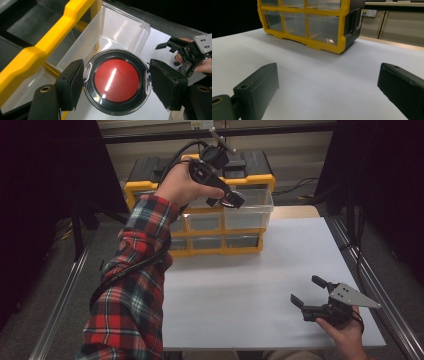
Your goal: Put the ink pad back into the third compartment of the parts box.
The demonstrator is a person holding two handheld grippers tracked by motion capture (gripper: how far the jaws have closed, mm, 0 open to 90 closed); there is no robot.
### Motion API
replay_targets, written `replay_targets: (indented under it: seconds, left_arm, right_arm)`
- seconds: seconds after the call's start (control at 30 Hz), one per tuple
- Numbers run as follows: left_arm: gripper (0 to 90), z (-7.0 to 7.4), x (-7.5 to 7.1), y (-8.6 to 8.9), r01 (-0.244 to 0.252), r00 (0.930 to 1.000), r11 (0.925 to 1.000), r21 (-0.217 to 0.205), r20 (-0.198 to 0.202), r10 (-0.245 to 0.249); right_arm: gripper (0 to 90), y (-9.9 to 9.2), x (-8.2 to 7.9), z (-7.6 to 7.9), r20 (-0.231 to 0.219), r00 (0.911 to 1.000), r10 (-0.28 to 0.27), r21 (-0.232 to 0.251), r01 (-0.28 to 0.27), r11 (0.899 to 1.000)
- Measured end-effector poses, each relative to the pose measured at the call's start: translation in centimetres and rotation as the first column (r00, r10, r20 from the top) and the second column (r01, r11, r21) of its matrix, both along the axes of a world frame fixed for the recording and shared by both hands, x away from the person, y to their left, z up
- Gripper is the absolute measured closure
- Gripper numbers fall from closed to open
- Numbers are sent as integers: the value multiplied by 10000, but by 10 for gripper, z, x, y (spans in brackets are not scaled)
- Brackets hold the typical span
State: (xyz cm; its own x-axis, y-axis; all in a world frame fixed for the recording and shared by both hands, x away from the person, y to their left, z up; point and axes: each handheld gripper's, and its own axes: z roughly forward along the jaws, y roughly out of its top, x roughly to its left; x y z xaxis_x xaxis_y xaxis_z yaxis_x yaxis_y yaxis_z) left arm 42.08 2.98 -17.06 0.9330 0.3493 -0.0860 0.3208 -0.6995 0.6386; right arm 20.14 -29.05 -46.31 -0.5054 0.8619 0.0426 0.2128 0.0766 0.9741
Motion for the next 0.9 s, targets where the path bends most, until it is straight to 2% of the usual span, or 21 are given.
replay_targets:
  seconds: [0.37, 0.7, 0.9]
  left_arm:
    - [302, -1, 4, 1, -92, 9999, 9999, -57, 103, 92]
    - [301, -4, 6, -6, -204, 9997, 9996, -205, 141, 207]
    - [302, -7, 8, -10, -198, 9996, 9997, -124, 174, 200]
  right_arm:
    - [30, 1, 0, 0, -31, 10000, 37, 11, -37, 10000]
    - [30, 0, 0, 0, -18, 10000, 52, -28, -52, 10000]
    - [30, -1, 0, 0, -29, 10000, -12, -29, 12, 10000]
